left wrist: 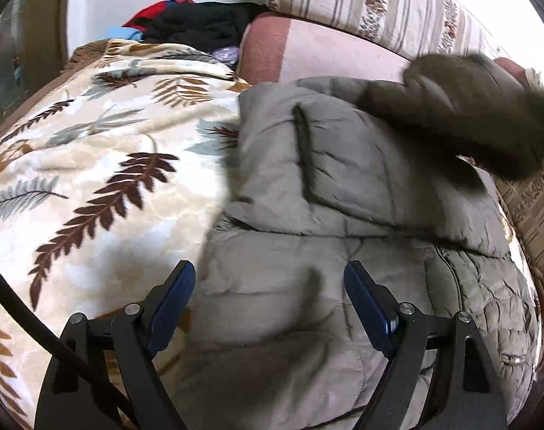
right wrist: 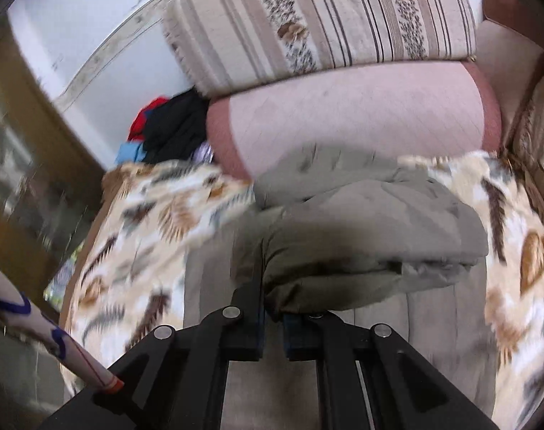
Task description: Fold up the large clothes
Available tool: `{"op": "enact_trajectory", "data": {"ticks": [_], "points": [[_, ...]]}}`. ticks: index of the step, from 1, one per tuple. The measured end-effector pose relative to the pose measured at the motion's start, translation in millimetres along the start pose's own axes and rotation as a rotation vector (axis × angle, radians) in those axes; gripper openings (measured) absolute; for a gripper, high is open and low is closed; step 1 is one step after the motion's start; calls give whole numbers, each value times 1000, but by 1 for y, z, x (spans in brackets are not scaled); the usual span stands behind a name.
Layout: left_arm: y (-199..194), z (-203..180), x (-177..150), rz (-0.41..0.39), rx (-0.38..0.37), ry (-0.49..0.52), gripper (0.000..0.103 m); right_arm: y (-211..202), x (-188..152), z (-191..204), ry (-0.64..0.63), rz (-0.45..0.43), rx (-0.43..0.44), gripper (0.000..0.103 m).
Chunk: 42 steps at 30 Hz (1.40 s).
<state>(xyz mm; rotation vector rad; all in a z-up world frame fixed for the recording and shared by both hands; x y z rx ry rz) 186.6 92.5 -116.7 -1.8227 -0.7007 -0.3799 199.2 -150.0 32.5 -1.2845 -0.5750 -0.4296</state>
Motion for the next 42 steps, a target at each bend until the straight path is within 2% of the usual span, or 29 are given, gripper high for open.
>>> {"op": "enact_trajectory", "data": {"ticks": [4,6,9,13,15,18,19,21,23,25,29,33,36,39,42], "points": [[4,10,4,5,15,-33,84,16,-75,8,38,84,39,7],[6,11,3,12,18,-39,84,47,-104,1,83,149,49,7],[8,11,1,15,23,-37,84,93,-131,-12,118,215,14,7],[12,9,1,14,32,-24,84,143,-145,-24,107,268,-45,5],[13,9,-2,17,38,-18,84,152,-145,-26,99,250,-56,4],[14,9,-3,20,40,-19,84,142,-141,-27,93,224,-52,6],[14,9,-3,20,39,-21,84,137,-141,-26,87,225,-44,8],[14,10,-2,19,39,-25,84,120,-142,-22,57,224,-39,26],[13,10,-2,19,40,-23,84,95,-141,-20,24,199,-36,32],[13,10,-2,17,41,-18,84,72,-137,-21,8,169,-40,32],[13,8,-3,12,45,-1,84,39,-87,-38,-13,34,-144,32],[12,5,-4,10,49,15,84,55,-41,-60,-10,-38,-271,36],[15,5,-5,23,49,17,84,90,-43,-74,-25,38,-310,36],[17,4,-7,37,46,22,84,129,-79,-77,5,163,-242,37],[20,0,-9,48,52,38,84,145,-96,-74,-66,169,-280,37]]}}
Point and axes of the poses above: each gripper's, at about its wrist camera, not at the fingertips, and y roughly the way its jaws point, z to its left, x to its top, the point moved 7 cm from there along y, roughly the way its jaws point, and after that the axes turned 15 degrees about -y, right-handed, at the moved point
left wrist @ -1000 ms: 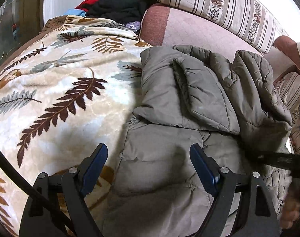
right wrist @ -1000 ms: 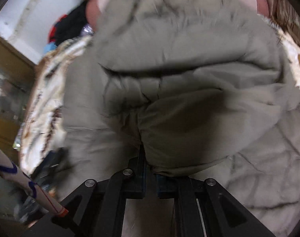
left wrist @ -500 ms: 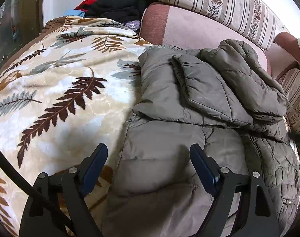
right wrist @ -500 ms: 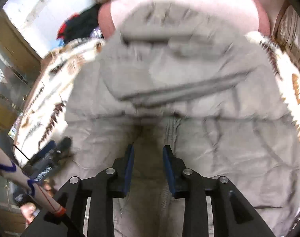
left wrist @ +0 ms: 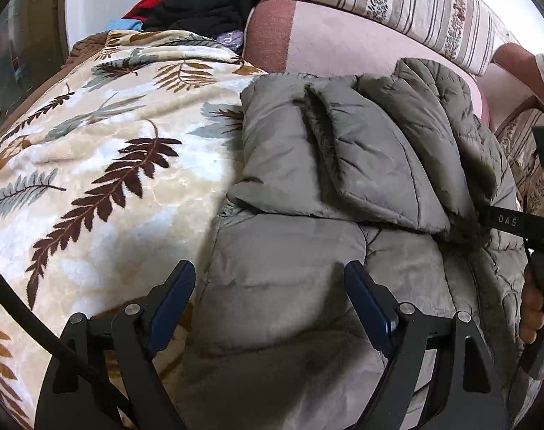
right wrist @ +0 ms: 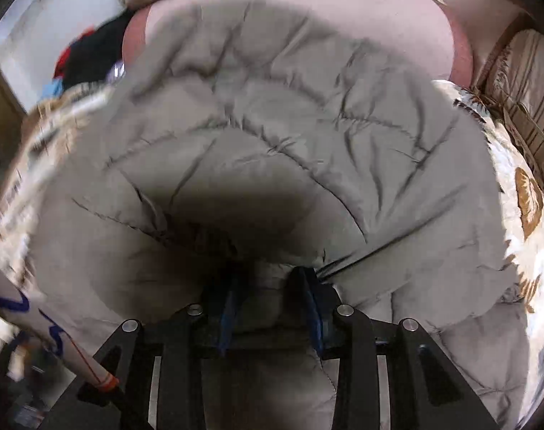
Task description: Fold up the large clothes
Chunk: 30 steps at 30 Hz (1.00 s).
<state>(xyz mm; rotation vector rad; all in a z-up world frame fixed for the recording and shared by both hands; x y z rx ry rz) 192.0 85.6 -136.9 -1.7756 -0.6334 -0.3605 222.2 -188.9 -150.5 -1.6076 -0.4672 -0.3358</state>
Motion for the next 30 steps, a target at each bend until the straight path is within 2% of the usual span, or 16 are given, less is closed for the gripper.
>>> {"op": "enact_trajectory", "data": {"ticks": [2,5,7,9,14,17,20,22,26,30], "points": [[0,-1,-1,-3,3,10,84,-3,4,0,-5,6,-3,36],[-6,-2,1,-24,-2,12,84,-20,11,-11,54,-20,52,37],[-13,-2,1,-42,2,18,84,-39,6,-19,103,-48,87,41],[-23,-1,1,-60,5,25,84,-60,-4,-30,128,-65,101,52],[-61,9,0,-84,-26,-4,84,-110,-57,-72,145,-61,97,71],[-76,24,0,-72,-38,-42,84,-130,-101,-104,143,-37,54,75],[-82,48,-5,-29,-20,-90,84,-143,-144,-140,161,-13,-14,79],[-82,66,-10,4,5,-117,84,-144,-172,-162,207,-3,-29,80],[-72,82,-19,97,-45,-166,84,-132,-211,-189,296,7,25,80],[-54,89,-30,185,-108,-234,84,-115,-226,-196,388,-25,109,80]]}}
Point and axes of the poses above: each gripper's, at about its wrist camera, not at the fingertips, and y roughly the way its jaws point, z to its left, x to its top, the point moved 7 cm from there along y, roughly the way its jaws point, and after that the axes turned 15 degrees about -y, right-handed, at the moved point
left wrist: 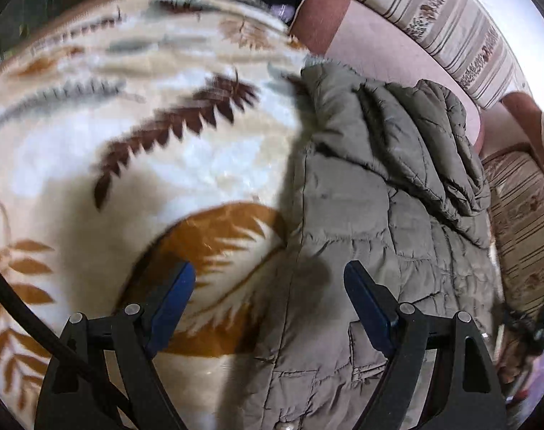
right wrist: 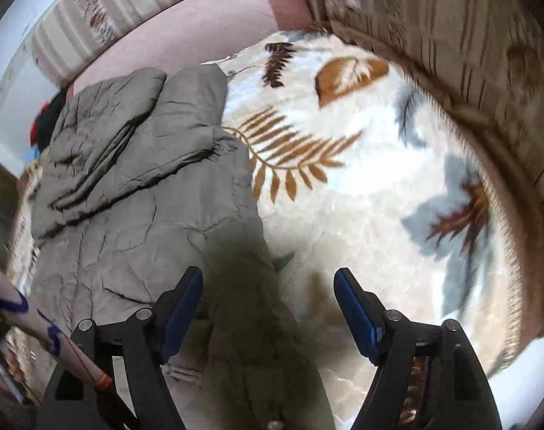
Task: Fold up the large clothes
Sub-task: 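Grasp the jacket hem with both grippers and lift it toward the hood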
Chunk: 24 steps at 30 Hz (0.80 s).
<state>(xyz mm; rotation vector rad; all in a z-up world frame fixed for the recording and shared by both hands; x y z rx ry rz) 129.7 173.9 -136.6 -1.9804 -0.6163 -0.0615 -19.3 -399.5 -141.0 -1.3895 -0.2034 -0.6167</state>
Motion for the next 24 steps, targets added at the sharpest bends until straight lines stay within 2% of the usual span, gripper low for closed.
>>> {"op": "enact_trajectory", "data": {"ticks": [2,6,11,13,17,21,24], "points": [[11,5,-3,50,-25,-34,84,6,-2,2,23,0,41,80],[12,6,-9,64,-60,-45,84,19,-7,4,61,12,135,80],[11,-3,-43,188,-217,-60,84,24,-15,8,112,8,249,81],[8,-5,-58,215,-265,-62,84,23,-20,12,134,22,328,81],[-5,-3,-87,244,-353,-85,84,17,-36,14,152,43,424,80],[-13,0,-106,270,-397,-104,84,7,-58,15,175,49,493,80],[-17,-1,-119,284,-412,-88,84,0,-74,15,166,56,512,80]]}}
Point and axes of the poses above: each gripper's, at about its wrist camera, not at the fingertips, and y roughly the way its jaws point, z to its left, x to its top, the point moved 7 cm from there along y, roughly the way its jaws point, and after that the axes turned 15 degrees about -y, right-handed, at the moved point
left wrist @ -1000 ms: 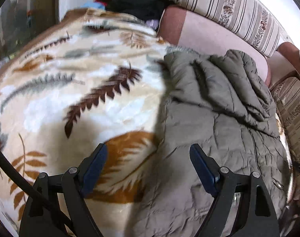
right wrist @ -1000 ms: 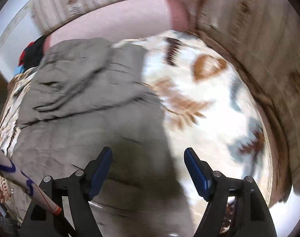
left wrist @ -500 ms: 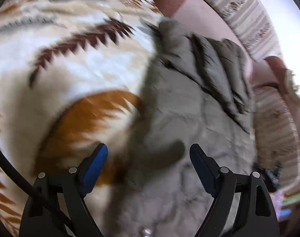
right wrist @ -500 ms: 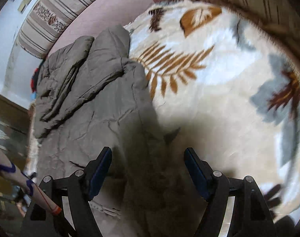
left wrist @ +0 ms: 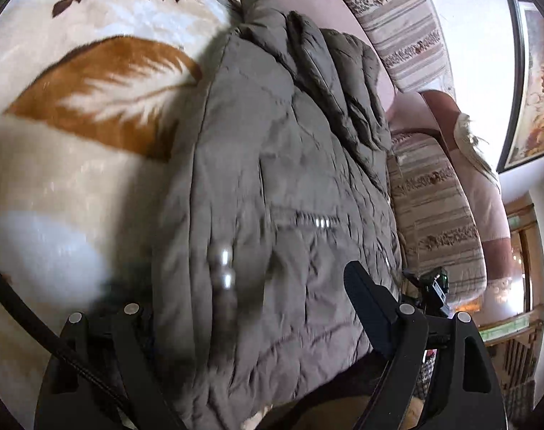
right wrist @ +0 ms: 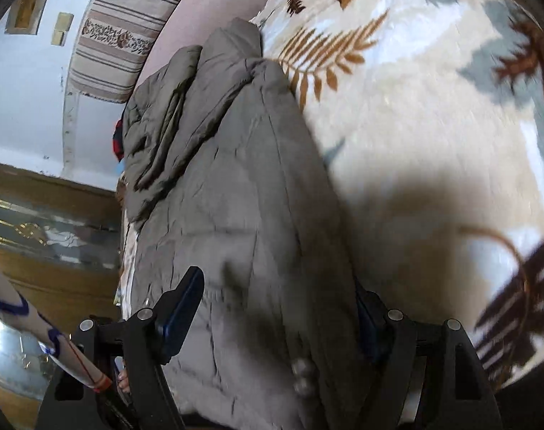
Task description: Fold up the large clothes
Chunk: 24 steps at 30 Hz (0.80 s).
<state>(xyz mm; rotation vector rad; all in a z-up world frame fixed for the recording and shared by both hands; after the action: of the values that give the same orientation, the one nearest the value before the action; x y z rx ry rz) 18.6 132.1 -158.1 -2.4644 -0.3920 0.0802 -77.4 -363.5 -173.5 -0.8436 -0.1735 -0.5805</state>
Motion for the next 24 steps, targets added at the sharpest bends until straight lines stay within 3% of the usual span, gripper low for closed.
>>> {"op": "enact_trajectory", "data": {"ticks": [12,15,19,24], "points": [[-1,0,-41,26,-23,54,83,-2,-55,25,-91,64,35,76],[1,-2,-43,16,-14,58,76,-5,-61,34,-119,54,35,75],[3,1,-43,-5,36,57,58,-2,-68,41,-133,59,56,70],[9,7,-39,-19,77,26,57,23,-83,39,-111,119,68,62]]}}
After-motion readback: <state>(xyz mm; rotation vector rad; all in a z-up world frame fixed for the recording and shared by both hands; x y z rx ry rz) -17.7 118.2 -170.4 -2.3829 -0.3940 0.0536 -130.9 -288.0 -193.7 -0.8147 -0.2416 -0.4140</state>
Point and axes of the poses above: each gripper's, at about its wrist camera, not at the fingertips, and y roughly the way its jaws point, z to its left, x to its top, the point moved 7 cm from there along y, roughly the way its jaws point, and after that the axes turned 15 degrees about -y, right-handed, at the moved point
